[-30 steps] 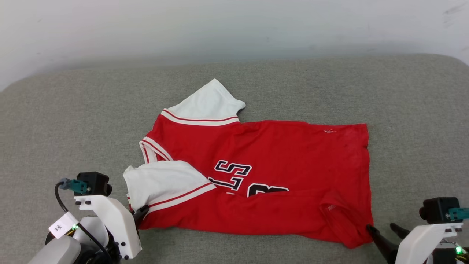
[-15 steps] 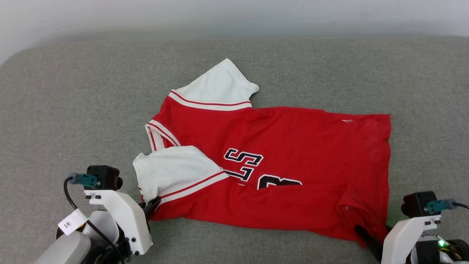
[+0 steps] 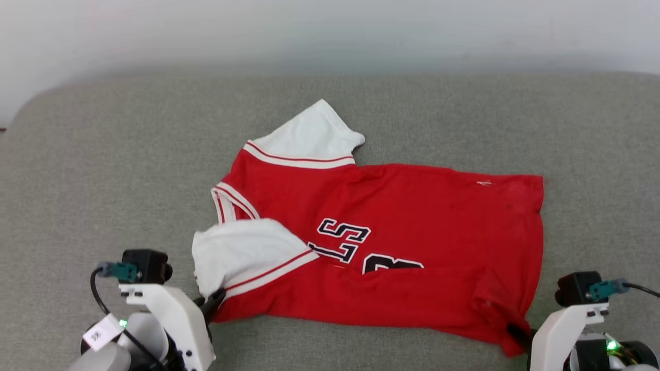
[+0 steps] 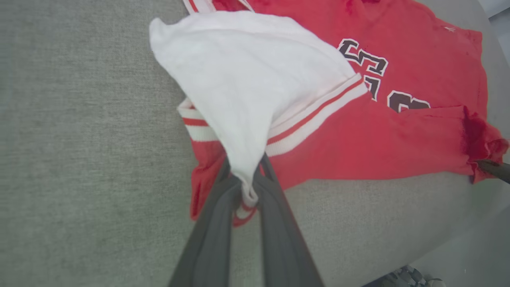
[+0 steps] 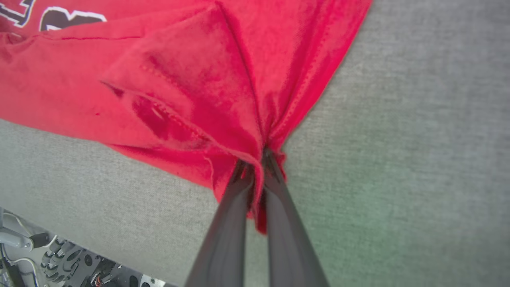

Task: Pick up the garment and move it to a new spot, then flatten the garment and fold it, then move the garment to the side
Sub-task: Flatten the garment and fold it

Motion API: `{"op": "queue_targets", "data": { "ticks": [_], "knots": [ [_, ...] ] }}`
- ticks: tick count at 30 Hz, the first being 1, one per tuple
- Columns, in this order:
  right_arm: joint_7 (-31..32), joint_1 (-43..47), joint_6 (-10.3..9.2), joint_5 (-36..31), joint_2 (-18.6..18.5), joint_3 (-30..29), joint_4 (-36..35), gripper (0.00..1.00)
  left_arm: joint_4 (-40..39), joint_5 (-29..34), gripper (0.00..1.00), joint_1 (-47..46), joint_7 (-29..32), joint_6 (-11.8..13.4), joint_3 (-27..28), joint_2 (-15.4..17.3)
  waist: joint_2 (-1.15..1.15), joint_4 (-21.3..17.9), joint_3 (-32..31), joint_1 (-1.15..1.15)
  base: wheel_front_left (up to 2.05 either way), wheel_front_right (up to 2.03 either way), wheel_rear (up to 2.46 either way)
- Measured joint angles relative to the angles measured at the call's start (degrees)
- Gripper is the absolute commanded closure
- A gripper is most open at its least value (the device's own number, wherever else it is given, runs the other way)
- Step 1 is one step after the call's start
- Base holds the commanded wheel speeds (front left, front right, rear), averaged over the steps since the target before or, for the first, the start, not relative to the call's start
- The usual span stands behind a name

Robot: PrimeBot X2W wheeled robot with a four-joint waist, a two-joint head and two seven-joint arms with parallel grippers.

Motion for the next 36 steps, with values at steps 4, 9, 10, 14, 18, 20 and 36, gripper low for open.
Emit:
{"op": "queue_targets", "data": {
  "ticks": [4,9,10,14,18,20,36],
  "knots": [
    [0.4,2.4,-0.01,0.7,-0.9,0.8,-2.0,1.00,-0.9,-0.2,1.00,3.5,-1.0,1.0,0.2,0.5,0.00,-0.1,-3.1,0.00,0.00,0.00,0.00],
    [1.7,6.1,-0.01,1.8,-1.7,1.7,-4.8,1.00,-2.6,-1.6,1.00,8.3,-1.3,2.6,0.4,1.2,0.00,0.1,-7.1,-0.01,0.00,0.00,0.00],
    [1.9,7.0,-0.01,2.1,-1.8,1.8,-5.3,1.00,-3.0,-1.9,1.00,9.2,-1.3,3.0,0.5,1.5,0.00,0.2,-7.9,-0.01,0.00,0.00,0.00],
    [3.0,9.5,-0.01,3.1,-1.9,1.8,-7.5,1.00,-4.5,-3.4,1.00,13.5,-1.6,4.9,1.4,2.7,0.00,0.7,-10.0,-0.01,0.00,0.00,0.00],
    [3.3,11.5,-0.01,3.2,-1.9,1.1,-8.1,1.00,-5.3,-4.8,1.00,17.5,-2.0,6.1,2.3,3.5,0.00,1.4,-10.6,-0.01,0.00,0.00,0.00],
    [3.3,12.2,-0.01,3.5,-1.8,0.2,-7.5,1.00,-5.2,-5.2,1.00,18.3,-2.0,6.2,2.1,3.4,0.00,1.8,-10.6,-0.01,0.00,0.00,0.00],
    [-10.6,13.1,-0.01,2.3,1.8,-3.1,-7.4,0.00,3.6,-3.2,0.00,12.5,-9.1,3.5,2.5,-3.1,0.00,1.3,-10.0,-0.01,0.00,0.00,0.00]
  ]
}}
